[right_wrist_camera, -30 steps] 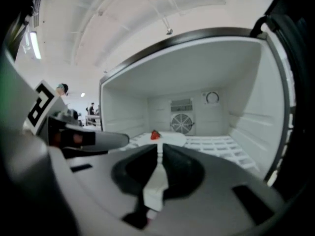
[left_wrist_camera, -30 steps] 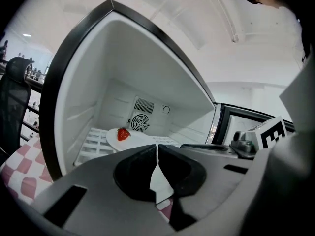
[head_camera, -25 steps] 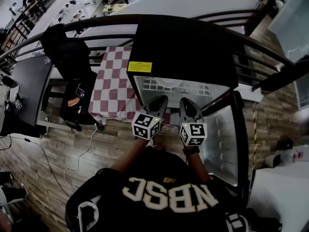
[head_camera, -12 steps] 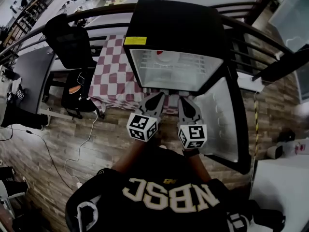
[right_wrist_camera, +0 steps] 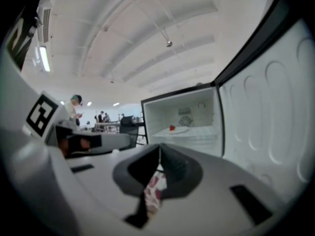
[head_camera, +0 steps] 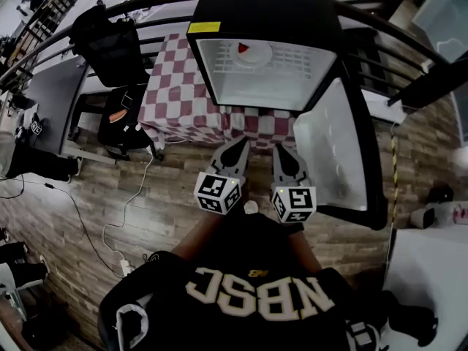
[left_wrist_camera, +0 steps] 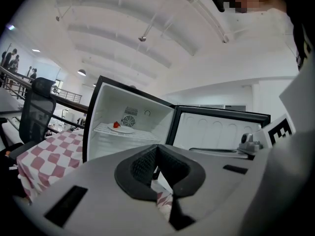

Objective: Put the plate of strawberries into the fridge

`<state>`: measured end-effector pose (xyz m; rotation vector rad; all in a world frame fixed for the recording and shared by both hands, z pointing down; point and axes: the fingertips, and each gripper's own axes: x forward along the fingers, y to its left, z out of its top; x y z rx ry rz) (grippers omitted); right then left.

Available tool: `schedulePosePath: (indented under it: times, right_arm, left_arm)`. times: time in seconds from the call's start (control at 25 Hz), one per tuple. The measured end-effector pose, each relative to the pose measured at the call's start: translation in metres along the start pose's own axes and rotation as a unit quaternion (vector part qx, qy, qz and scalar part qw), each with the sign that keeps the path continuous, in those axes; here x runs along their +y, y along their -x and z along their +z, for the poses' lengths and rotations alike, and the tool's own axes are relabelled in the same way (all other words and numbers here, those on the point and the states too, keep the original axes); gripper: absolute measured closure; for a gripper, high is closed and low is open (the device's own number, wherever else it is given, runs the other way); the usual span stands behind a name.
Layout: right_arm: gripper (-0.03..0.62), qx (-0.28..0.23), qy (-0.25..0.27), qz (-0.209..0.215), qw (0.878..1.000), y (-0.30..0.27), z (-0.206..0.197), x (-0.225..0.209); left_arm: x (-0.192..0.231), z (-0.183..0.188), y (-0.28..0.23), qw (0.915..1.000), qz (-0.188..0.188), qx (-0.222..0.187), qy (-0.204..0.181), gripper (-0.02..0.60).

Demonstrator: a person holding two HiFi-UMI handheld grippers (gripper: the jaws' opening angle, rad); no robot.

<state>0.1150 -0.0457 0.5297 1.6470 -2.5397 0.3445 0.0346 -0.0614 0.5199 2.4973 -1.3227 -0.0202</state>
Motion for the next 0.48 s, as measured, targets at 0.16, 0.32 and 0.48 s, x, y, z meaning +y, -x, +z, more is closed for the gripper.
schedulePosePath:
  times: [0.16, 0.32, 0.48]
  right_arm:
    - [0.571, 0.001, -0.005, 0.009, 1.000, 0.006, -0.010, 0.008]
    - [0.571, 0.000, -0.006, 0.017, 1.000, 0.010, -0.022, 0.017]
    - [0.571, 0.010, -0.019, 0.016, 1.000, 0.021, -0.045, 0.025]
  left_arm:
    - [-0.003, -0.010, 0.013, 1.0000, 0.007, 0.003, -0.002, 0.565]
    - [-0.006, -0.026, 0.022, 0.9993, 0.006, 0.022, 0.029, 0.565]
    - [-0.011, -0.049, 0.033, 0.9958, 0.000, 0.047, 0.078, 0.565]
